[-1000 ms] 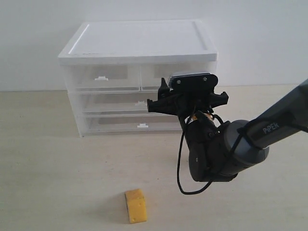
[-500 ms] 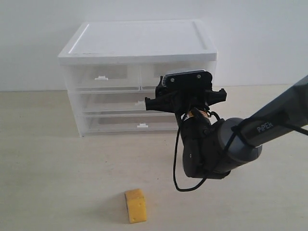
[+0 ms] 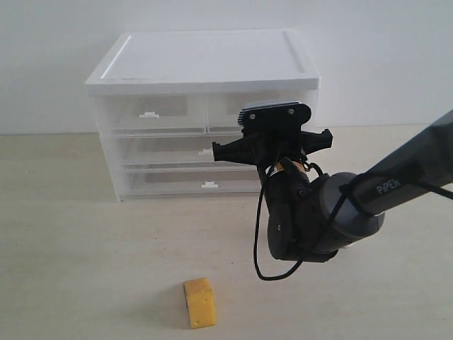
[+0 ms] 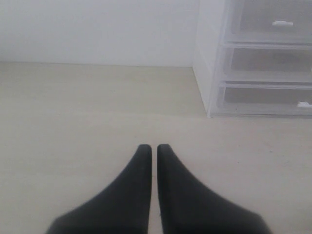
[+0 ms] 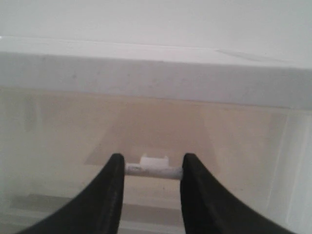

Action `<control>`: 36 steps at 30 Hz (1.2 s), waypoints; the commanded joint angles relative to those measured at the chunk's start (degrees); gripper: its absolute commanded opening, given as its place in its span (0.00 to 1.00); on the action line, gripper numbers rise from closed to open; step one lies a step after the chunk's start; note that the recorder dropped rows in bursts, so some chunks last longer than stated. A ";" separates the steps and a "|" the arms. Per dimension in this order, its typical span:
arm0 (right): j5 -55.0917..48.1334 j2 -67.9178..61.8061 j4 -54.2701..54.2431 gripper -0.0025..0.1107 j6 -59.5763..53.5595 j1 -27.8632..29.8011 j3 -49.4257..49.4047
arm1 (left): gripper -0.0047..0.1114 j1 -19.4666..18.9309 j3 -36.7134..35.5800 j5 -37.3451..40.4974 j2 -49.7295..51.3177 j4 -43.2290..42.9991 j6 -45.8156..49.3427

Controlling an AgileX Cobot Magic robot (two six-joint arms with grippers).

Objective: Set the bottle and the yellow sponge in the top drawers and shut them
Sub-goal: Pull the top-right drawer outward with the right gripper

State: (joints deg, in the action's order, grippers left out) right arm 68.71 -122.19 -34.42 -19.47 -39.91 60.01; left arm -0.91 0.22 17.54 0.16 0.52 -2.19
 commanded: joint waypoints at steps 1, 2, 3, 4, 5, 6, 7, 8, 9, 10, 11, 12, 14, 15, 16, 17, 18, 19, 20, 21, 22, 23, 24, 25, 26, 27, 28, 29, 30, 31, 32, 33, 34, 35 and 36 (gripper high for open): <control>1.25 0.37 0.16 0.02 -0.59 0.02 1.25 | 0.08 -0.17 -0.22 -0.86 -0.16 0.60 0.30; 1.25 0.37 0.01 0.02 -1.21 -0.12 1.25 | 0.08 -0.17 -0.22 -0.86 -0.16 0.60 0.30; 1.25 0.37 0.01 0.02 -1.46 -0.32 1.12 | 0.08 -0.17 -0.22 -0.86 -0.16 0.60 0.30; 1.25 0.37 -0.48 0.02 -2.15 -0.64 0.70 | 0.08 -0.17 -0.22 -0.86 -0.16 0.60 0.30; 1.25 0.51 -0.92 0.02 -2.19 -1.04 0.34 | 0.08 -0.17 -0.22 -0.86 -0.16 0.60 0.30; 1.25 0.79 -1.52 0.02 -2.19 -1.38 -0.31 | 0.08 -0.17 -0.22 -0.86 -0.16 0.60 0.30; 1.25 0.95 -1.69 0.02 -2.19 -1.76 -1.19 | 0.08 -0.17 -0.22 -0.86 -0.16 0.60 0.30; 1.25 1.48 -1.95 0.02 -2.19 -2.07 -2.01 | 0.08 -0.17 -0.22 -0.96 -0.16 0.60 0.30; 1.25 1.90 -2.40 0.02 -2.08 -2.52 -2.85 | 0.08 -0.17 -0.22 -0.96 -0.16 0.60 0.30; 1.25 2.64 -2.84 0.02 -2.08 -3.08 -3.66 | 0.08 -0.17 -0.22 -0.96 -0.16 0.60 0.30; 1.25 3.32 -3.31 0.02 -2.08 -3.63 -4.53 | 0.08 -0.17 -0.22 -0.96 -0.16 0.60 0.30; 1.25 3.92 -3.75 0.02 -2.08 -4.13 -5.17 | 0.08 -0.17 -0.22 -0.96 -0.16 0.60 0.30; 1.25 5.29 -5.21 0.02 -2.19 -5.38 -6.47 | 0.08 -0.17 -0.22 -0.96 -0.16 0.60 0.30; 1.25 5.88 -6.04 0.02 -2.28 -6.03 -6.96 | 0.08 -0.17 -0.22 -1.07 -0.16 0.60 0.30; 1.25 6.37 -6.76 0.02 -2.40 -6.52 -7.38 | 0.08 -0.17 -0.22 -1.07 -0.16 0.60 0.30; 1.25 6.89 -7.33 0.02 -3.11 -7.11 -7.67 | 0.08 -0.17 -0.22 -1.07 -0.16 0.60 0.30; 1.25 7.29 -7.50 0.02 -3.52 -7.68 -7.99 | 0.08 -0.17 -0.22 -1.07 -0.16 0.60 0.30; 1.25 7.55 -7.81 0.02 -3.64 -8.06 -8.53 | 0.08 -0.17 -0.22 -1.07 -0.16 0.60 0.30; 1.25 7.99 -8.06 0.02 -3.64 -8.70 -9.07 | 0.08 -0.17 -0.22 -1.07 -0.16 0.60 0.30; 1.25 8.43 -8.56 0.02 -3.64 -9.15 -9.66 | 0.08 -0.17 -0.22 -1.07 -0.16 0.60 0.30; 1.25 8.53 -9.27 0.02 -3.64 -9.39 -10.11 | 0.08 -0.17 -0.22 -1.07 -0.16 0.60 0.30; 1.25 8.99 -10.25 0.02 -3.64 -9.84 -10.72 | 0.08 -0.17 -0.22 -1.07 -0.16 0.60 0.30; 1.25 9.12 -11.06 0.02 -3.64 -10.30 -11.23 | 0.08 -0.17 -0.22 -1.07 -0.16 0.60 0.30; 1.25 9.13 -11.70 0.02 -3.64 -10.57 -11.52 | 0.08 -0.17 -0.22 -1.07 -0.16 0.60 0.30; 1.25 9.21 -12.25 0.02 -3.64 -10.82 -12.10 | 0.08 -0.17 -0.22 -1.07 -0.16 0.60 0.30; 1.25 9.21 -12.60 0.02 -3.51 -11.16 -12.65 | 0.08 -0.17 -0.22 -1.07 -0.16 0.60 0.30; 1.25 9.21 -12.60 0.02 -3.49 -11.45 -13.10 | 0.08 -0.17 -0.22 -1.07 -0.16 0.60 0.30; 1.25 9.21 -12.74 0.02 -3.37 -12.05 -13.64 | 0.08 -0.17 -0.22 -1.07 -0.16 0.60 0.30; 1.25 9.48 -12.96 0.02 -3.37 -12.54 -14.04 | 0.08 -0.17 -0.22 -1.07 -0.16 0.60 0.30; 1.25 9.49 -13.08 0.02 -3.37 -12.78 -14.27 | 0.08 -0.17 -0.22 -1.07 -0.16 0.60 0.30; 1.25 9.74 -13.44 0.02 -3.37 -13.43 -14.71 | 0.08 -0.17 -0.22 -1.07 -0.16 0.60 0.30; 1.25 10.20 -13.94 0.02 -3.37 -13.79 -14.85 | 0.08 -0.17 -0.22 -1.07 -0.16 0.60 0.30; 1.25 10.32 -14.62 0.02 -3.49 -14.30 -14.85 | 0.08 -0.17 -0.22 -1.07 -0.16 0.60 0.30; 1.25 10.57 -15.49 0.02 -3.81 -14.61 -14.85 | 0.08 -0.17 -0.22 -1.07 -0.16 0.60 0.30; 1.25 10.91 -16.08 0.02 -3.92 -15.10 -14.85 | 0.08 -0.17 -0.22 -1.07 -0.16 0.60 0.30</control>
State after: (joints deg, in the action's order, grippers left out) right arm 70.62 -112.58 -49.70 -22.55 -53.65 45.67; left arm -0.91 0.22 17.09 0.16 0.52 -2.19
